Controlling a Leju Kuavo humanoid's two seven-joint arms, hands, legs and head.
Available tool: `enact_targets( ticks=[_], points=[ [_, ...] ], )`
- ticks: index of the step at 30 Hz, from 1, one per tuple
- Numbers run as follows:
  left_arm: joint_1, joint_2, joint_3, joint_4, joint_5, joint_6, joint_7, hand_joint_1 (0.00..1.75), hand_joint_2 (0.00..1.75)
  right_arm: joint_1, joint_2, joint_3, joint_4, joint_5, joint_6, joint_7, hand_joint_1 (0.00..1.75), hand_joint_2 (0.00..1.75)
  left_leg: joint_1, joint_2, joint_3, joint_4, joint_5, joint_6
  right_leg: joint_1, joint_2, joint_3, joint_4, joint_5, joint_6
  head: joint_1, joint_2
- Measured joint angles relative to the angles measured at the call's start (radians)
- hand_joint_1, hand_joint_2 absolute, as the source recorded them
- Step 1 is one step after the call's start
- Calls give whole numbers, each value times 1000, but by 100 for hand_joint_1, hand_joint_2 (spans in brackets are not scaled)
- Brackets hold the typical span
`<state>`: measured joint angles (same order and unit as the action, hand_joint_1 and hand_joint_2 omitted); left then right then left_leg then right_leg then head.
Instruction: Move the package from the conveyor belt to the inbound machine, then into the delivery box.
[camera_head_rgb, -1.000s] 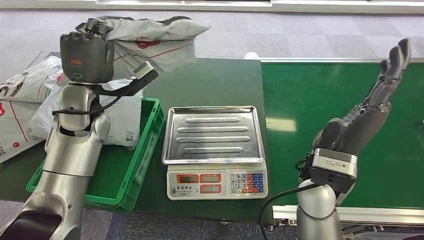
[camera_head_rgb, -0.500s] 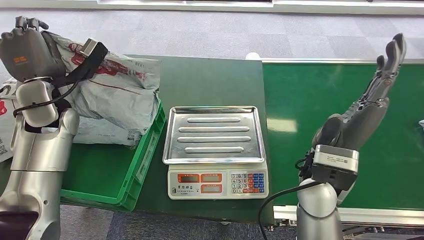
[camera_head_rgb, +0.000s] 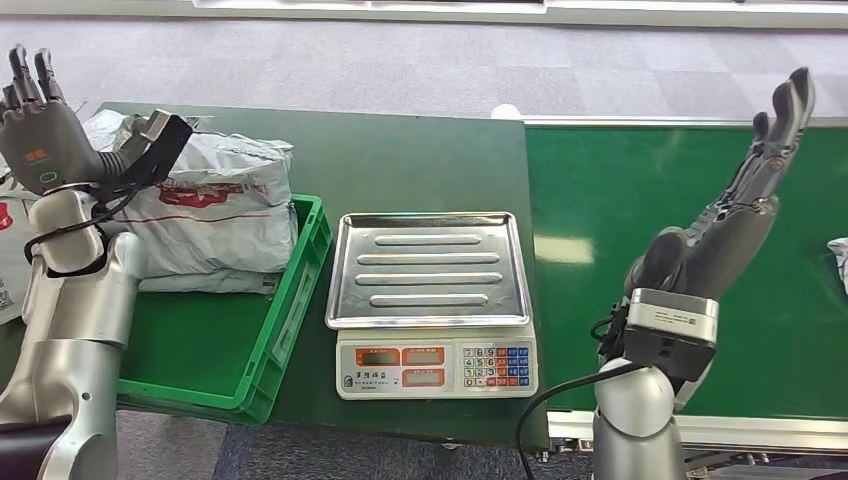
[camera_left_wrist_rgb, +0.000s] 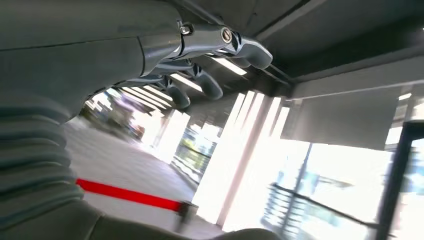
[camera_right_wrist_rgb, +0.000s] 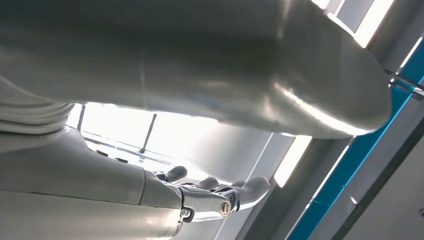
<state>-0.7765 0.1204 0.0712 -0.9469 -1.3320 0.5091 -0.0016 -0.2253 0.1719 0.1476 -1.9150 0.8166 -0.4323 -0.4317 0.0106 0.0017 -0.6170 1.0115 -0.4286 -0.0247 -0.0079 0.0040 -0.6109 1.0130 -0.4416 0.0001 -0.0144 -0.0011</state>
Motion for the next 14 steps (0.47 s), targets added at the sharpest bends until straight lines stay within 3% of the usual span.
enact_targets(
  ticks=[2,4,8,11,14],
  points=[
    [23,-51,70,-108,274,-1,-256,0,0,5,0,0,0,-5,-6,-1,0,0,0,-1,0,0,0,0,0,0,0,0,0,0,0,0],
    [48,-102,112,-239,573,-15,-383,0,0,7,0,0,1,-8,-9,-2,0,0,-1,1,0,0,-1,1,-1,1,0,0,0,0,0,0],
    [89,-178,148,-482,889,-54,-441,0,0,3,0,0,7,-8,-10,6,0,0,-1,3,0,0,-2,1,-1,1,0,0,0,1,0,0],
    [128,-220,151,-657,1142,-154,-533,0,0,-10,0,0,22,-11,-9,14,0,0,0,2,-1,0,-2,2,0,0,0,0,-1,1,0,0],
    [155,-251,151,-778,1244,-208,-558,0,0,-20,0,0,34,-12,-9,16,0,0,0,2,0,0,-2,1,0,0,0,0,-1,1,0,0]
  ],
)
